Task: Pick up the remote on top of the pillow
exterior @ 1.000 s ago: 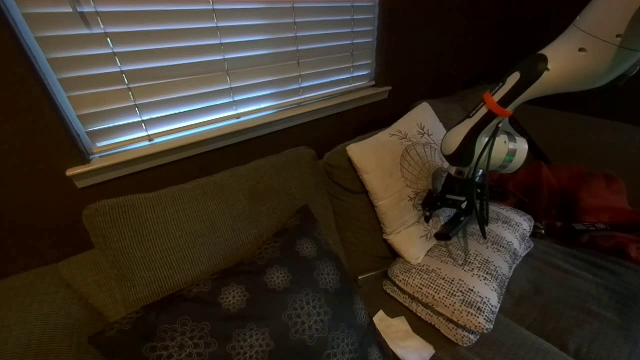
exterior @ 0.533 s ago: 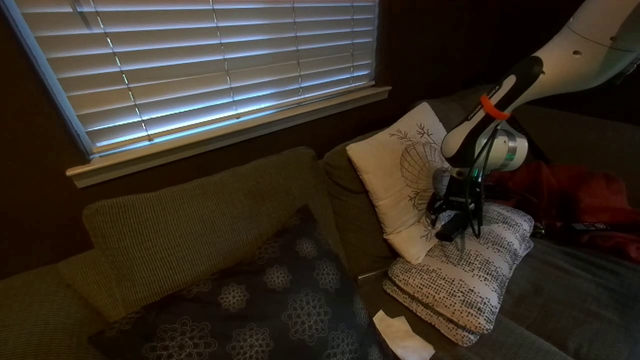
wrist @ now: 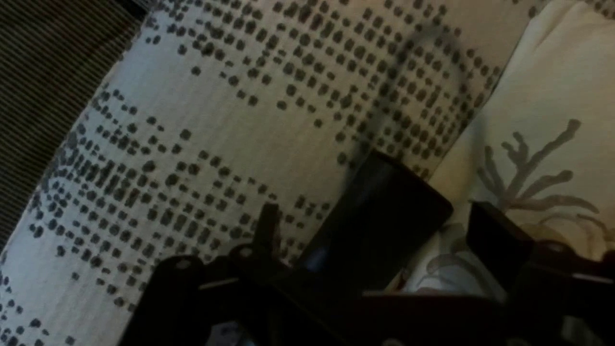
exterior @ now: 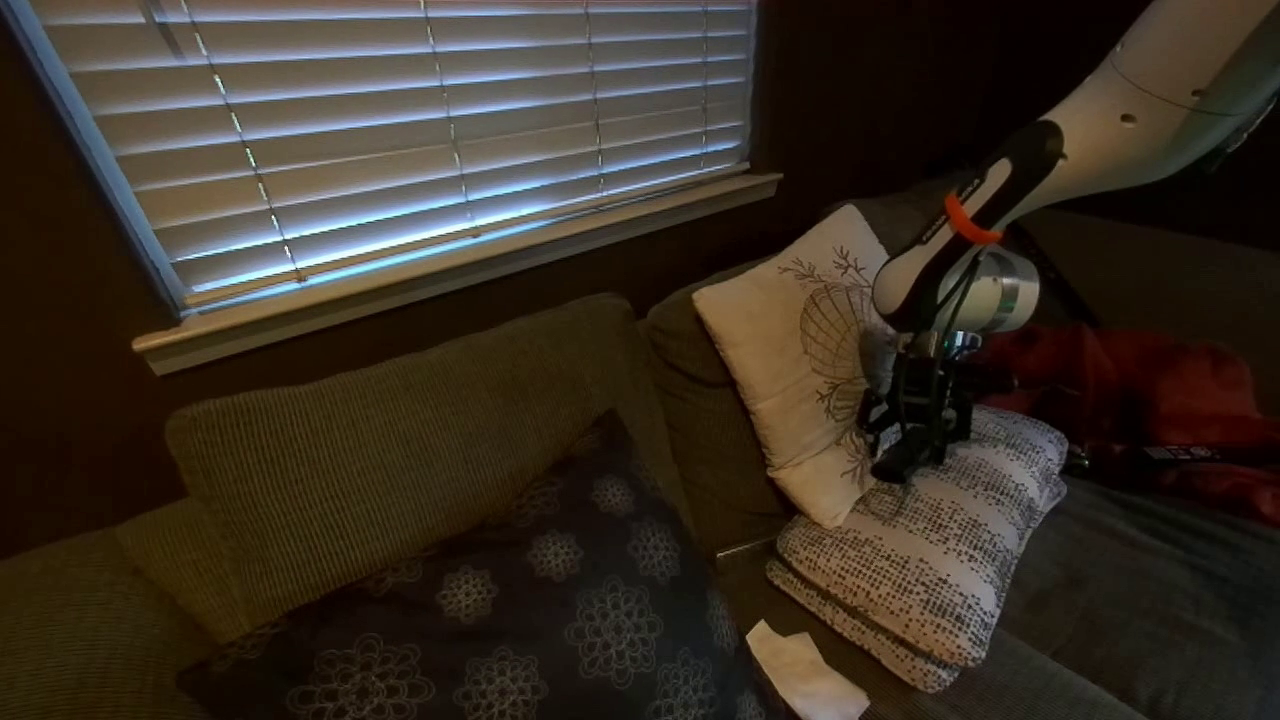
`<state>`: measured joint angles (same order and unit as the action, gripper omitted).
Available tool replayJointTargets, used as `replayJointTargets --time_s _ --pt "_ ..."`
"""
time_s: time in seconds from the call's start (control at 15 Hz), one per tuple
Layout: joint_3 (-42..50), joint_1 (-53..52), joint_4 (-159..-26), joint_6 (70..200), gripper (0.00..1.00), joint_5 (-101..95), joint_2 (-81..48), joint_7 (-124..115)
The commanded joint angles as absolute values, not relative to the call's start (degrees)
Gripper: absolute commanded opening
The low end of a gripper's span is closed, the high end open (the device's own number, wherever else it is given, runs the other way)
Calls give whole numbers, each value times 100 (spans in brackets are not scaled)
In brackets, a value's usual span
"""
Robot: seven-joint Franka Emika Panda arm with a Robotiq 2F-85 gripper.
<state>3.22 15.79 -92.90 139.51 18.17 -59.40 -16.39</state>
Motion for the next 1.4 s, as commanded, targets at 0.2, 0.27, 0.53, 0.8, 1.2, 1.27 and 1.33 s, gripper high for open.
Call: replayJointTargets --time_s 0.2,0.27,0.53,0.8,1.2,1.27,1.33 --pt "567 1325 -8610 13605 100 1751 -6430 -1867" --pt "596 1288 -8568 13679 100 1714 -6473 -1843" --pt "682 1142 -8474 13875 100 1591 -6589 -1760" --pt "756 1016 -8439 14057 100 1444 -6664 -1743" --pt "714 1069 -8492 13961 52 1476 -6601 -1750" --pt "702 1086 -8514 13954 50 1490 -6578 -1747" --pt "693 1100 -8537 13952 45 1505 -6558 -1746"
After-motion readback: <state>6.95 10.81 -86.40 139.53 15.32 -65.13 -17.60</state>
